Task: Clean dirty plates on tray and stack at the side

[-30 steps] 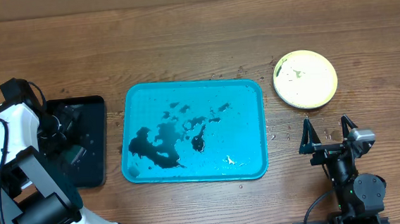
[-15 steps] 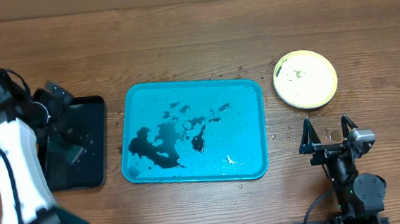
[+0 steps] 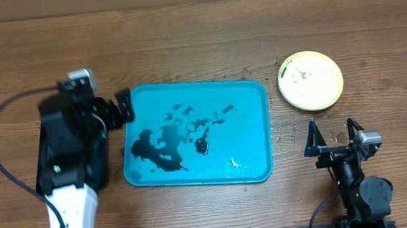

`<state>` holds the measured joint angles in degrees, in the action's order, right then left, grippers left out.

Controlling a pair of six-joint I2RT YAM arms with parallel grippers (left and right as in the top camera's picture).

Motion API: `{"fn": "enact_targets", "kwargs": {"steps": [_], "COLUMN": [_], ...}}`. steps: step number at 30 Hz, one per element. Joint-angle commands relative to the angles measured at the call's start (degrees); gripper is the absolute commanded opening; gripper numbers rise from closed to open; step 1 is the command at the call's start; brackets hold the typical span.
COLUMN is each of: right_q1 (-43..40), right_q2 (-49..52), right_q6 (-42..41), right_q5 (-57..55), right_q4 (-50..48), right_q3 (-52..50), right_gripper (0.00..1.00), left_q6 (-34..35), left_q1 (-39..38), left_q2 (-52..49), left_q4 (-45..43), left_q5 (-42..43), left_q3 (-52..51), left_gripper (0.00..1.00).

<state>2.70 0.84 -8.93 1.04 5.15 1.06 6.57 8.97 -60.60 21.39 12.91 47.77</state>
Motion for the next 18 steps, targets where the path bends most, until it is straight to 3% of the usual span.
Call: {"fn": "enact_targets", "kwargs": {"steps": [1,12,18], "right_q1": [-0.20,-0.20,-0.20], "right_q2": [-0.68,-0.68,-0.68], "right_q6": [0.42,0.42,0.42], "right_q5": [-0.57,-0.57,-0.57], "right_q4": [-0.37,-0.37,-0.37], "right_q3": [-0.59,-0.59,-0.59], "right_gripper": [1.00,1.00,1.00], "left_q6": [-3.39,-3.39,-3.41], "left_q1": [-0.39,-0.39,-0.39], "left_q2": [7.72,21.94,28.04], "left_q4": [-4.50,-17.97,-19.76], "left_q5": [0.26,0.24,0.04], "left_q3": [-9.88,-28.89,-34.10], "left_gripper": [1.00,1.00,1.00]}}
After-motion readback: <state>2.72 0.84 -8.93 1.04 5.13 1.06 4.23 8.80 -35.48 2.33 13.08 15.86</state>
